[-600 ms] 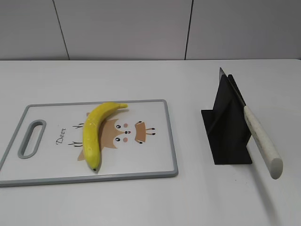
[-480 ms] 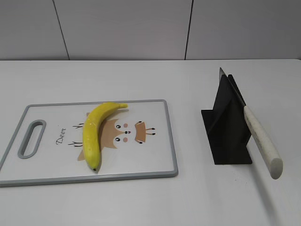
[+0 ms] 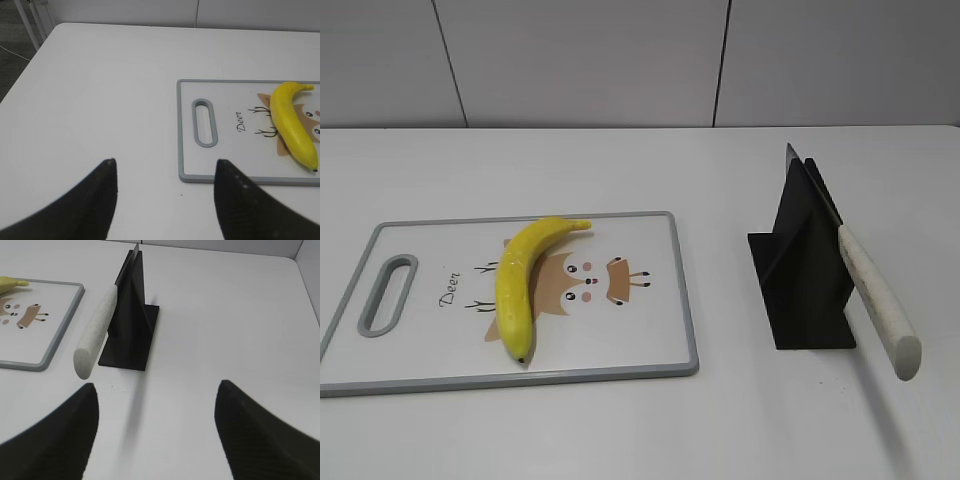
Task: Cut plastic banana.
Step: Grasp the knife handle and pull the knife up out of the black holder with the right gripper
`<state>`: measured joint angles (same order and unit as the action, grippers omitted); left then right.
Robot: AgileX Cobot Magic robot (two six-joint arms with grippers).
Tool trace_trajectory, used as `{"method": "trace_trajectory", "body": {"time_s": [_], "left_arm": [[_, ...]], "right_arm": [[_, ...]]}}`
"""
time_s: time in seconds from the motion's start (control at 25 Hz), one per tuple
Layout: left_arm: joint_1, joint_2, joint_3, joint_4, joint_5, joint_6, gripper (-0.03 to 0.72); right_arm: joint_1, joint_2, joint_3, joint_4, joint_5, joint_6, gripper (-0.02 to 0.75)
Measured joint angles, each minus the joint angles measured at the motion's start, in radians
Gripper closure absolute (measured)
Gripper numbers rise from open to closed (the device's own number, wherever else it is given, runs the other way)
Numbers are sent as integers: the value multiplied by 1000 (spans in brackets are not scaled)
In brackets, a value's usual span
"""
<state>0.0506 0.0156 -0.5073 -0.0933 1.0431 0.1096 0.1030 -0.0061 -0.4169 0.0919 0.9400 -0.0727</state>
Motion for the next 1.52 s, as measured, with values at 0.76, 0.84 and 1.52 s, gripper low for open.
{"method": "trace_trajectory", "body": {"time_s": [0.76, 0.84, 1.52], "left_arm": [[0, 0, 0, 0, 0, 0, 104], [0, 0, 0, 0, 0, 0, 104], [0, 0, 0, 0, 0, 0, 105]], "right_arm": [[0, 229, -220, -17, 11, -2, 168], [0, 322, -294, -17, 57, 1, 168], [202, 950, -570, 7, 221, 89, 168]]}}
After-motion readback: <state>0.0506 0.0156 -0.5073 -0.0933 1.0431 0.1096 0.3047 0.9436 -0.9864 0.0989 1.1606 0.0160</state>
